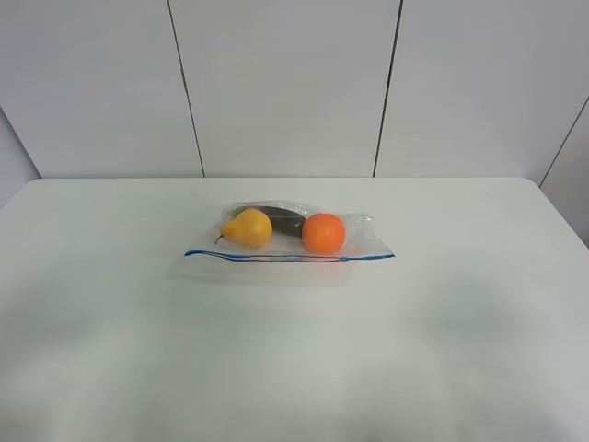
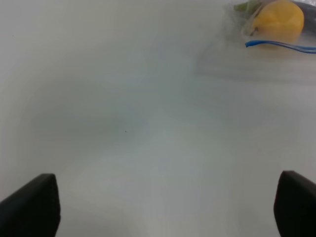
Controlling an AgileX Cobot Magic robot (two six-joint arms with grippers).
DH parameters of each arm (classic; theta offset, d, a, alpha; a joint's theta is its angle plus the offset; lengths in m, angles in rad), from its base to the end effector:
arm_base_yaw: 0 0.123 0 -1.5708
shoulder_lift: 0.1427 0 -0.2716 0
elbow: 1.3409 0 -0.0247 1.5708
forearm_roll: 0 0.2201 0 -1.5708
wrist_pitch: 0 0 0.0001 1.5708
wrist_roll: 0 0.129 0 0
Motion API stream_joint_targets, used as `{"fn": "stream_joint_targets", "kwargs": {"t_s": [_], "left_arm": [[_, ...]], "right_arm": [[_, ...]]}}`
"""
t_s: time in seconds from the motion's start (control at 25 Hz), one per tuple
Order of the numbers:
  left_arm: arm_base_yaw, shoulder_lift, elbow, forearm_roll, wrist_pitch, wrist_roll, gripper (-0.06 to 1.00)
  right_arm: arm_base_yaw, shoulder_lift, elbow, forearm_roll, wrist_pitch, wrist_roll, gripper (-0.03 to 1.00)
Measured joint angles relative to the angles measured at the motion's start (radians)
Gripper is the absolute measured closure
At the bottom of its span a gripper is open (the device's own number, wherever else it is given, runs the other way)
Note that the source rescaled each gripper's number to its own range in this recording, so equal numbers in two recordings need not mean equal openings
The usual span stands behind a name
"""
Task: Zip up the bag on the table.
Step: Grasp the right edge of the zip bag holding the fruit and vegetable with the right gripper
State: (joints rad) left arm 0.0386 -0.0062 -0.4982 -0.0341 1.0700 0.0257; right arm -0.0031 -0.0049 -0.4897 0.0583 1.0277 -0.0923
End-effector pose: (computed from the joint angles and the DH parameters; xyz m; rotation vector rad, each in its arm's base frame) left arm 0.0144 -0.0033 0.2438 -0.0114 2.0487 -0.0008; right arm 0.0175 0.0064 0.2463 -0.0912 2.0133 0.0088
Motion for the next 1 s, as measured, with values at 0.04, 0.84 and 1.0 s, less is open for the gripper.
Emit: {"fn": "stream_joint_targets", "kwargs": {"t_s": [0.04, 0.84, 1.0], "left_arm": [[0.0, 0.0, 0.0, 0.0, 0.0, 0.0, -0.06], [0.0, 0.0, 0.0, 0.0, 0.0, 0.0, -0.06], [0.0, 0.0, 0.0, 0.0, 0.0, 0.0, -0.06]], "right_arm": [[0.0, 0.0, 0.0, 0.0, 0.0, 0.0, 0.01], [0.0, 0.607, -0.313, 0.128, -0.017, 0.025, 0.01], [0.0, 0.894, -0.436, 0.227, -0.019, 0.026, 0.01]]}}
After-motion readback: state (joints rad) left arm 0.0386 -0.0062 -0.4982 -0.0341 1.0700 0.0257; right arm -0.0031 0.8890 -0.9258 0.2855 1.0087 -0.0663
